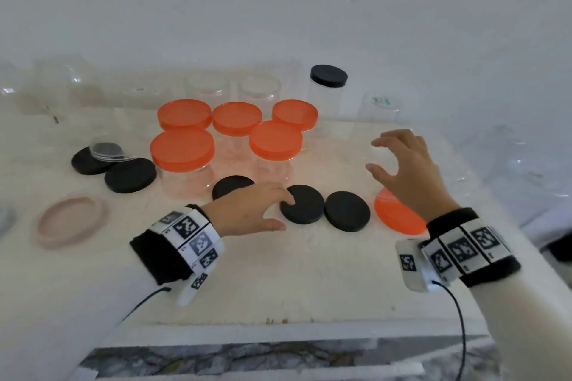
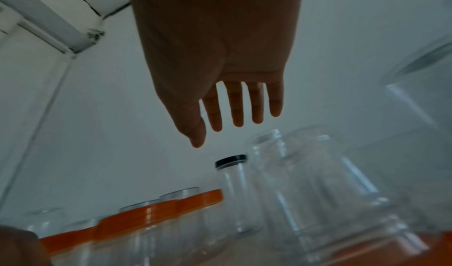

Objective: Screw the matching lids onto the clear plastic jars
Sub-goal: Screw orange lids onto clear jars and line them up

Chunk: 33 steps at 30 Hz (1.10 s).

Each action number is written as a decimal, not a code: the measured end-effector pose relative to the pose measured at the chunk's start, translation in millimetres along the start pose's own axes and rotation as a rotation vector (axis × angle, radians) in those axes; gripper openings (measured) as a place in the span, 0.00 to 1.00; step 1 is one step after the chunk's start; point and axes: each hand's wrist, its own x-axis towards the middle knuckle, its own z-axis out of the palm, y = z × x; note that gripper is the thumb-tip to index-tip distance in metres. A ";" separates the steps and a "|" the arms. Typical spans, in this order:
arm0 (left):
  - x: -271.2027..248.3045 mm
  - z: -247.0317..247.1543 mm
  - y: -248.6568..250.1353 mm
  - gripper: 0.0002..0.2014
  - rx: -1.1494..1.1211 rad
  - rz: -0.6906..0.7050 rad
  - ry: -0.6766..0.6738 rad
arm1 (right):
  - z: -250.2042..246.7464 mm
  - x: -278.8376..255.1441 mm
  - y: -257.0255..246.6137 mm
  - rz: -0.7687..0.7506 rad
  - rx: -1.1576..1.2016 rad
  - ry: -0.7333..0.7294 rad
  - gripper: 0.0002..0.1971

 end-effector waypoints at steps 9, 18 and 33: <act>70.5 27.9 22.8 0.36 0.185 0.085 -0.140 | 4.6 17.9 41.2 0.266 -0.028 -0.168 0.32; 73.6 30.0 17.6 0.31 0.192 0.084 -0.203 | 9.2 23.5 48.6 0.304 -0.065 -0.211 0.38; 90.7 8.3 36.2 0.28 0.228 0.086 -0.272 | -49.2 -3.6 48.1 0.193 0.033 -0.207 0.47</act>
